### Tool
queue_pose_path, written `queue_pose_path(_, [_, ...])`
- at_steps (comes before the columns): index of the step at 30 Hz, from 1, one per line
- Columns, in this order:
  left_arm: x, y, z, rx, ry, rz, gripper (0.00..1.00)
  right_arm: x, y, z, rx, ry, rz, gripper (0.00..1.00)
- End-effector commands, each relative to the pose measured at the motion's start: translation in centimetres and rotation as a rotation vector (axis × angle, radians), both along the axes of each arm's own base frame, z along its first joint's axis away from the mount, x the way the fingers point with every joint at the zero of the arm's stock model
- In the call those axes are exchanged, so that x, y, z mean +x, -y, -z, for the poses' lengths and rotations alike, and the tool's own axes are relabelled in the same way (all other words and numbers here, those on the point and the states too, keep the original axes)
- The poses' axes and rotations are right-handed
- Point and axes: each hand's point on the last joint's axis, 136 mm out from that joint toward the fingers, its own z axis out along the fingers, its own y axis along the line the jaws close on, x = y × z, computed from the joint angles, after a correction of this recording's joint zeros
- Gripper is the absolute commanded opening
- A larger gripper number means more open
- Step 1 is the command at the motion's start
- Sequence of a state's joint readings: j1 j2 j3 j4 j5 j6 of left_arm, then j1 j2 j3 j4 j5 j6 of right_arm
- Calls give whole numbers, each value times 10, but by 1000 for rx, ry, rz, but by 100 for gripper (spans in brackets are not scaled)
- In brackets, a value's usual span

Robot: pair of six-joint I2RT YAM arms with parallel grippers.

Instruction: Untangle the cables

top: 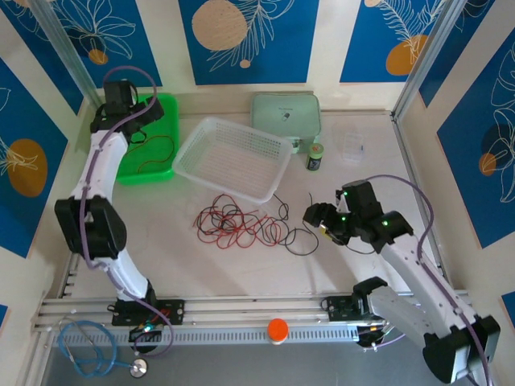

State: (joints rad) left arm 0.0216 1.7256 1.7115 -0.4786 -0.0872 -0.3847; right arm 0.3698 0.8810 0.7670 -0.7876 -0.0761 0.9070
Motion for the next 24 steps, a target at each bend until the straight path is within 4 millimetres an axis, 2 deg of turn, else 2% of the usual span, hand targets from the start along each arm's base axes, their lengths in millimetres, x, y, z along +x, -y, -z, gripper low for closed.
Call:
queue_pose_path(1, [-34,35,-21,-31,-5,112,98,-4,26,37,-191,-77,40,71])
queue_pose_path(6, [-78,83,-29,-55,31,264,100,2,36,68,-299,-126,39,71])
queue_pose_path(10, [-111,120,-20,-79,28,387,100,9,39,86,-342,-150,42,71])
queue_pose_path(13, [-135,141,-14,-71,16,445,100,13,33,99,-333,-175,27,69])
queue_pose_path(19, [-171,163,1,-76,-9,507,100,18,23,114,-347,-205,4,42])
queue_pose_path(24, [-190,172,7,-75,-29,539,100,16,20,104,-354,-185,-8,41])
